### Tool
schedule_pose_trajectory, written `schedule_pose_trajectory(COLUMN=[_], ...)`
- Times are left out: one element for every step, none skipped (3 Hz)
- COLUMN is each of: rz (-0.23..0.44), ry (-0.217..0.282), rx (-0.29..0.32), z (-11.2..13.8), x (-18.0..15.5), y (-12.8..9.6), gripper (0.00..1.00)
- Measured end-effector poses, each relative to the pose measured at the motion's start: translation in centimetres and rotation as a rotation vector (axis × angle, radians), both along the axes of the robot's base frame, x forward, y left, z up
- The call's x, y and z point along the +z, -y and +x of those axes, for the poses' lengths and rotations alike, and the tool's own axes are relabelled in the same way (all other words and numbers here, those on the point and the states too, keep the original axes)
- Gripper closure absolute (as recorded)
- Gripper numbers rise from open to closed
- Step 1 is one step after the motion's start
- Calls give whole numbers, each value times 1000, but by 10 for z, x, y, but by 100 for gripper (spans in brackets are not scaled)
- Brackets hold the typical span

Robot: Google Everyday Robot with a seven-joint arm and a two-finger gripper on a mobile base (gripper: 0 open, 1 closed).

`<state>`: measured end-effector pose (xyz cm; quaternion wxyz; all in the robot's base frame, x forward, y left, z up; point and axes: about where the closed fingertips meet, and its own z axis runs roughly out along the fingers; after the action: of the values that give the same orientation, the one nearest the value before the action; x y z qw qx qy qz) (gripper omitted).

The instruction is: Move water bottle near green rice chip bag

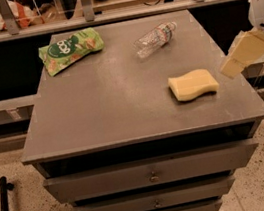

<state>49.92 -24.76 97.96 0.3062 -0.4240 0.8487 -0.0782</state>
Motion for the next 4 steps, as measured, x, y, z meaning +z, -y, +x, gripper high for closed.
schedule_pose_trajectory(rz=[104,214,270,245], ry=[92,159,258,307], rx=[-118,-225,-305,-322], z=[22,38,59,74], x=[-10,-23,-27,-31], y=[12,10,1,-16], gripper=[0,0,0,0])
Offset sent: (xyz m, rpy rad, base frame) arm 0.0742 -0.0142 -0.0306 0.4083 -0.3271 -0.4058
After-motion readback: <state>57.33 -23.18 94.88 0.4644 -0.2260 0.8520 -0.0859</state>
